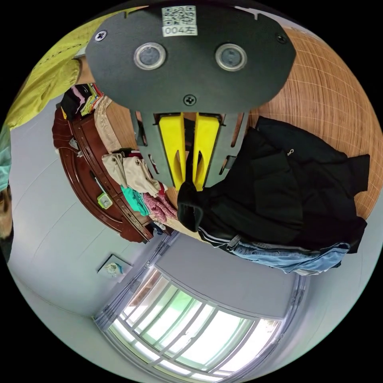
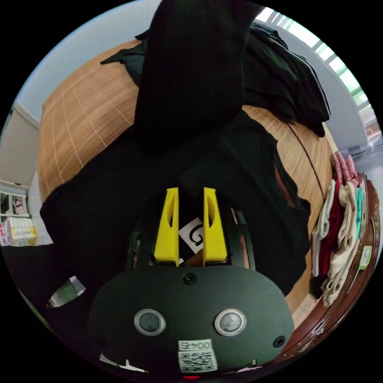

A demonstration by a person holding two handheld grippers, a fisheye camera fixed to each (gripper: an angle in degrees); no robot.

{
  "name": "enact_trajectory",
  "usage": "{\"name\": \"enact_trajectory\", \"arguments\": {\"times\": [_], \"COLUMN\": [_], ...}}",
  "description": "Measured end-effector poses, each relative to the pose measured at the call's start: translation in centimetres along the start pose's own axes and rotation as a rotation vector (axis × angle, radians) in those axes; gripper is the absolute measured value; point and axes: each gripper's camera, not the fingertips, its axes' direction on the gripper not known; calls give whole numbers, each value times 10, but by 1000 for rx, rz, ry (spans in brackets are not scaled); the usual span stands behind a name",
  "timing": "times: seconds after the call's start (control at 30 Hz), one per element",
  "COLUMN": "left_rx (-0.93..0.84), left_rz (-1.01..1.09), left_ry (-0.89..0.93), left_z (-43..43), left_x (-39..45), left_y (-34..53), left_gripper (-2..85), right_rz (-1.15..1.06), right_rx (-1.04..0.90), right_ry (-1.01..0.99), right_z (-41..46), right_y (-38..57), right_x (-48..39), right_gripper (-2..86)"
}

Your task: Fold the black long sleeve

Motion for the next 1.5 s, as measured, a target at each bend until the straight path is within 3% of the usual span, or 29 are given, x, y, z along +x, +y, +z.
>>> {"name": "enact_trajectory", "arguments": {"times": [0.23, 0.47, 0.6, 0.7, 0.8, 0.97, 1.17, 1.27, 1.4, 1.5], "left_rx": [-29, -44, -69, -95, -129, -241, -483, -621, -604, -555], "left_rz": [12, 35, 44, 72, 132, 321, 628, 758, 831, 839], "left_ry": [51, 78, 76, 76, 89, 115, 196, 213, 199, 13], "left_z": [7, 22, 36, 52, 74, 138, 258, 298, 288, 277], "left_x": [-10, 6, 22, 46, 82, 178, 304, 351, 370, 340], "left_y": [2, -4, -7, -8, -7, 10, 79, 118, 135, 132], "left_gripper": [31, 31, 32, 33, 35, 41, 104, 150, 161, 159], "right_rz": [118, 326, 316, 349, 438, 866, 1226, 1342, 1378, 1288], "right_rx": [-18, 205, 93, 29, 119, 254, 316, 341, 392, 390], "right_ry": [-74, -53, -75, -204, -328, -561, -577, -522, -488, -466], "right_z": [-2, -70, -24, 8, -8, -28, -40, -52, -66, -67], "right_y": [-7, -10, -19, -13, 9, 115, 240, 281, 292, 261], "right_x": [20, 42, 40, 52, 77, 147, 202, 222, 240, 251], "right_gripper": [40, 36, 40, 54, 94, 105, 97, 97, 89, 86]}}
